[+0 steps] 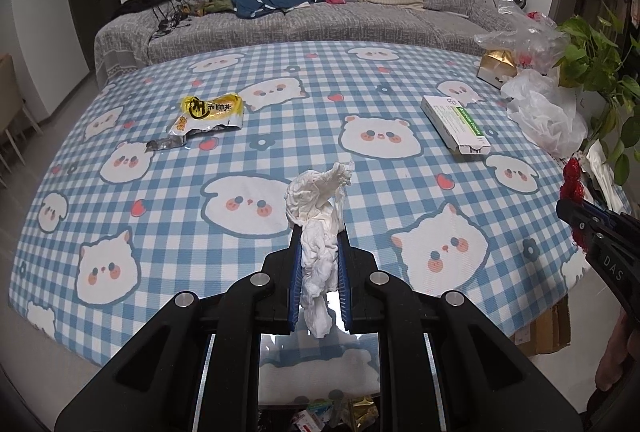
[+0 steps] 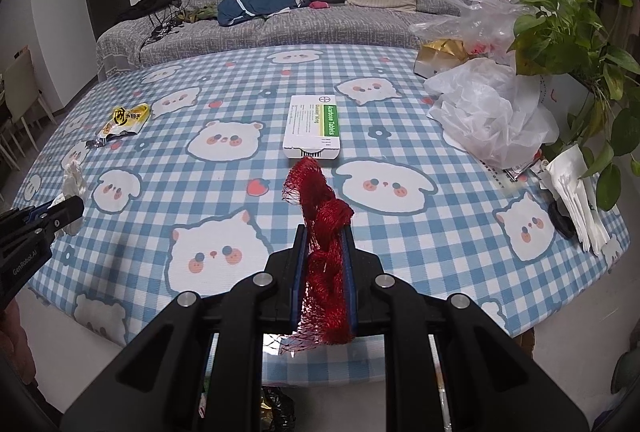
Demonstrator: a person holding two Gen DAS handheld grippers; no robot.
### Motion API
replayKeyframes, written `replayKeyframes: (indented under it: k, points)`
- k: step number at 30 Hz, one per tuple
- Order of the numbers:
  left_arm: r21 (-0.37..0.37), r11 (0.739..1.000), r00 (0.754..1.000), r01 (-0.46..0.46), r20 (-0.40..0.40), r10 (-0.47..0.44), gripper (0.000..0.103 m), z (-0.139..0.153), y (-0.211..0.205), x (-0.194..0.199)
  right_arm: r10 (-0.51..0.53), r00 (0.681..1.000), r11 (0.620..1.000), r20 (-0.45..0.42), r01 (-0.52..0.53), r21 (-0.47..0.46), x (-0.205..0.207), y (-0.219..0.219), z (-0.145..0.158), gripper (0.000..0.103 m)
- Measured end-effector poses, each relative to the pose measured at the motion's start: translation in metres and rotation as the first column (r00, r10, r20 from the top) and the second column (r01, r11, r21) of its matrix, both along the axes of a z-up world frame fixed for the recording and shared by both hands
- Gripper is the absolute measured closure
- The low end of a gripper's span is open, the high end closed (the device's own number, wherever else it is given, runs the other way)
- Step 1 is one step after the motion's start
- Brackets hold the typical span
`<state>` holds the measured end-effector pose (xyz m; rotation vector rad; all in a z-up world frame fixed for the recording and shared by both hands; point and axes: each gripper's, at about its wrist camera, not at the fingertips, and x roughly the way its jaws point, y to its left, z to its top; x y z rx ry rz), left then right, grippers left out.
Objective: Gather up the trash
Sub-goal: 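Carry the white tissue and red mesh net down over the trash bin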
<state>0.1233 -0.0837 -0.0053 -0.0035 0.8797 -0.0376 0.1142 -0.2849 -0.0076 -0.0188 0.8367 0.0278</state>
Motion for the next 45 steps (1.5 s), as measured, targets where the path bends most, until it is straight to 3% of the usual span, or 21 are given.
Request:
replayKeyframes:
  k: [27,45]
  points:
    - [-0.061,0.998,0.999,0.032,-0.003,-0.032,0.089,0.000,0.002,-0.074,0.051,0.998,0.999,0.020,-0.051,-0.007,-0.057,0.034,0.007,0.088]
    - [-0.094,0.994,0.999,0.051,0.018,-0.050,0.089,-0.013,0.000,-0.130,0.122,0.991,0.992,0.060,-0.122,0.010,-0.120,0.046,0.006,0.088]
